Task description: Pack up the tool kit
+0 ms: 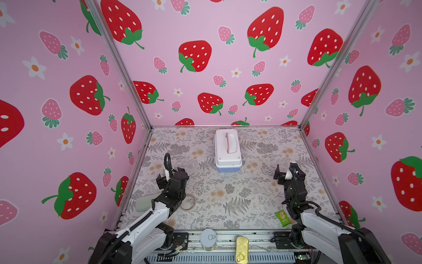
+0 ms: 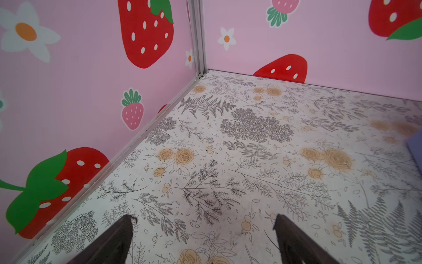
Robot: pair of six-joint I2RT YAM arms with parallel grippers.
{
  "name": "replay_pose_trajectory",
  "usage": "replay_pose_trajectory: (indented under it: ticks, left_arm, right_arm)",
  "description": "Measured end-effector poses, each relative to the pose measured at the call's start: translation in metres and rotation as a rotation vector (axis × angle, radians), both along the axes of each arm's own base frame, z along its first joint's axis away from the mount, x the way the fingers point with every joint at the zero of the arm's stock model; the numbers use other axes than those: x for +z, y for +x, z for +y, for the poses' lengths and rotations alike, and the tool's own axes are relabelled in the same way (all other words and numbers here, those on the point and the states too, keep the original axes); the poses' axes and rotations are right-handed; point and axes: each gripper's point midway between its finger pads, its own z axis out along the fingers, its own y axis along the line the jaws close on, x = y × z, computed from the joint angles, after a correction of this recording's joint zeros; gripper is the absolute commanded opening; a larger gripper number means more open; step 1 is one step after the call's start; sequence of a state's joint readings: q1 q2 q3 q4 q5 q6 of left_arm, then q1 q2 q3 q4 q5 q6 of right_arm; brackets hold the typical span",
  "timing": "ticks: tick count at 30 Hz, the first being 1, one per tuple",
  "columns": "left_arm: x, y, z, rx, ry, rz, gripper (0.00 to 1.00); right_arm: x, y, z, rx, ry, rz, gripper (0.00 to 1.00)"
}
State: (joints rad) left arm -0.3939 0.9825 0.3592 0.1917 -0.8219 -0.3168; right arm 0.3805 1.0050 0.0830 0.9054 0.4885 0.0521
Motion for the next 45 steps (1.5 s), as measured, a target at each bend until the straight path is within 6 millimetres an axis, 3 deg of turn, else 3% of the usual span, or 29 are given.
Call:
replay_pose_trajectory:
  ticks: [8, 14, 16, 21, 24, 28, 32, 37, 39, 41, 43, 45]
  left_arm:
    - [0.006, 0.017, -0.009, -0.082, 0.019, 0.002, 0.99]
    - [0.018, 0.015, 0.0, -0.067, 0.049, -0.036, 0.99]
    - [0.013, 0.011, 0.009, -0.043, 0.052, -0.04, 0.99]
    - [-0.028, -0.001, 0.035, 0.028, 0.03, 0.027, 0.99]
    - [-0.036, 0.003, 0.043, 0.045, 0.004, 0.028, 0.99]
    - [-0.036, 0.014, 0.048, 0.045, -0.029, -0.01, 0.99]
    - [-0.05, 0.028, 0.049, 0.004, -0.054, 0.014, 0.99]
    - [-0.057, 0.055, 0.024, -0.175, -0.058, -0.001, 0.99]
    - [-0.072, 0.064, 0.018, -0.219, -0.063, 0.027, 0.99]
    - [-0.089, 0.073, 0.01, -0.281, -0.083, 0.114, 0.99]
    - [-0.079, 0.087, 0.008, -0.32, -0.11, 0.093, 0.99]
    - [-0.067, 0.096, 0.011, -0.33, -0.12, 0.056, 0.99]
  right_arm:
    - [-0.027, 0.013, -0.007, -0.045, -0.037, 0.079, 0.99]
    - [-0.022, 0.027, -0.008, -0.067, -0.035, 0.07, 0.99]
    - [-0.02, 0.031, -0.01, -0.078, -0.035, 0.07, 0.99]
    - [-0.018, 0.034, -0.013, -0.083, -0.03, 0.065, 0.99]
    - [-0.018, 0.036, -0.016, -0.084, -0.027, 0.065, 0.99]
    - [-0.022, 0.042, -0.025, -0.106, -0.023, 0.074, 0.99]
    - [-0.025, 0.052, -0.029, -0.107, -0.02, 0.087, 0.99]
    - [-0.021, 0.058, -0.028, -0.083, -0.017, 0.045, 0.99]
    - [-0.028, 0.052, -0.035, -0.093, -0.002, 0.011, 0.99]
    - [-0.054, 0.041, -0.045, -0.109, -0.003, 0.084, 0.99]
    - [-0.055, 0.046, -0.046, -0.083, 0.006, 0.091, 0.99]
    - [-0.046, 0.065, -0.036, -0.019, 0.01, 0.083, 0.99]
